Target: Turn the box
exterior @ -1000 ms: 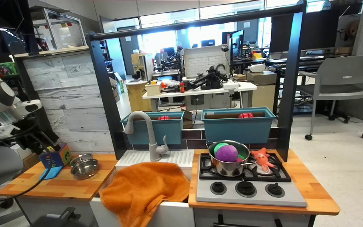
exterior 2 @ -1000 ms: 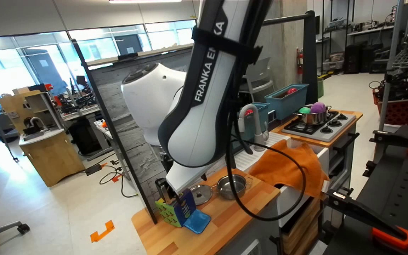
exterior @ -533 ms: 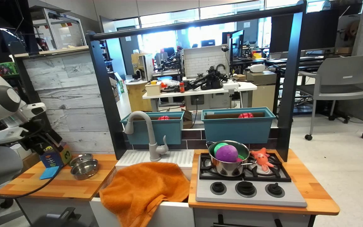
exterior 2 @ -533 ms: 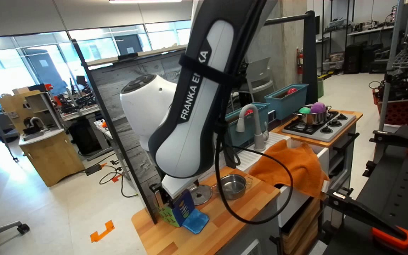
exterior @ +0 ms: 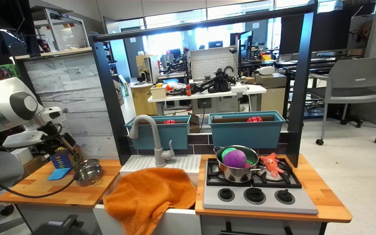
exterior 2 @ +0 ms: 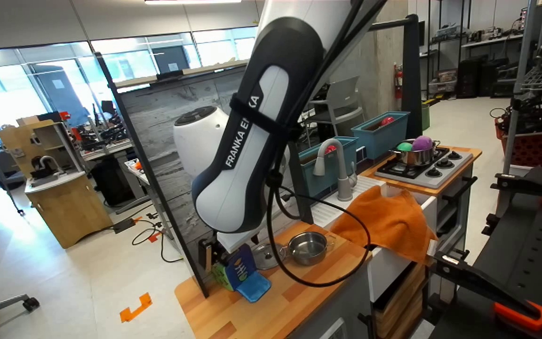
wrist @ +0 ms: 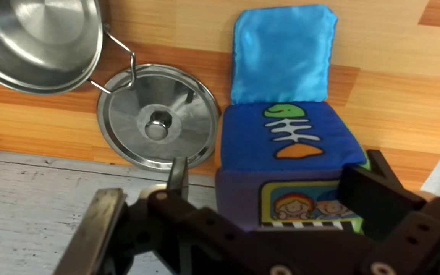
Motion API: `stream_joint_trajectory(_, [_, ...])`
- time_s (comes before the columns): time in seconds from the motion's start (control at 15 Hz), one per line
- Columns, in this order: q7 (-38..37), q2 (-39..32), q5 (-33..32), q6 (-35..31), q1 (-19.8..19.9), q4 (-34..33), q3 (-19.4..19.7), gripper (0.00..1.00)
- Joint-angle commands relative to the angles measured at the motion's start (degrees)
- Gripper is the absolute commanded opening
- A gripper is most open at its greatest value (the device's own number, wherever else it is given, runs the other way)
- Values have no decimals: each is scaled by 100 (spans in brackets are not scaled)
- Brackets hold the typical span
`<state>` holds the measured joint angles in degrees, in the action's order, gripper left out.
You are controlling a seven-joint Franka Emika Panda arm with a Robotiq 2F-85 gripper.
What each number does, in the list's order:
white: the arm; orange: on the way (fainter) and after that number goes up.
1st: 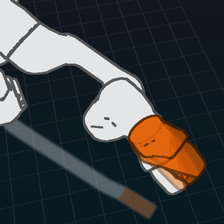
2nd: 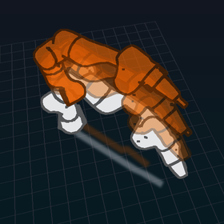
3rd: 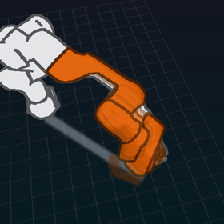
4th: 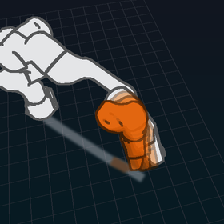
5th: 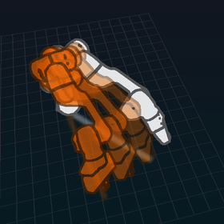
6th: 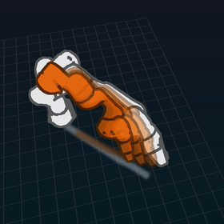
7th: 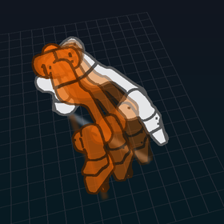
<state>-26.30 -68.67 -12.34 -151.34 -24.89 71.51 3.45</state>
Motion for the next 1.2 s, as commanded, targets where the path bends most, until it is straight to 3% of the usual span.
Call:
stream_joint_trajectory(0.0, [477, -570, 358, 439, 202, -995, -143, 100])
stream_joint_trajectory(0.4, [725, -1119, 513, 1093, 440, -2047, -373, 100])
stream_joint_trajectory(0.47, [720, -1195, 516, 1238, 474, -2204, -415, 75])
stream_joint_trajectory(0.6, [709, -1318, 511, 1455, 528, -2456, -499, 68])
stream_joint_trajectory(0.93, [697, -1310, 718, 1858, 516, -2606, -484, 30])
stream_joint_trajectory(1.13, [589, -1027, 608, 1934, 546, -2143, -546, 7])
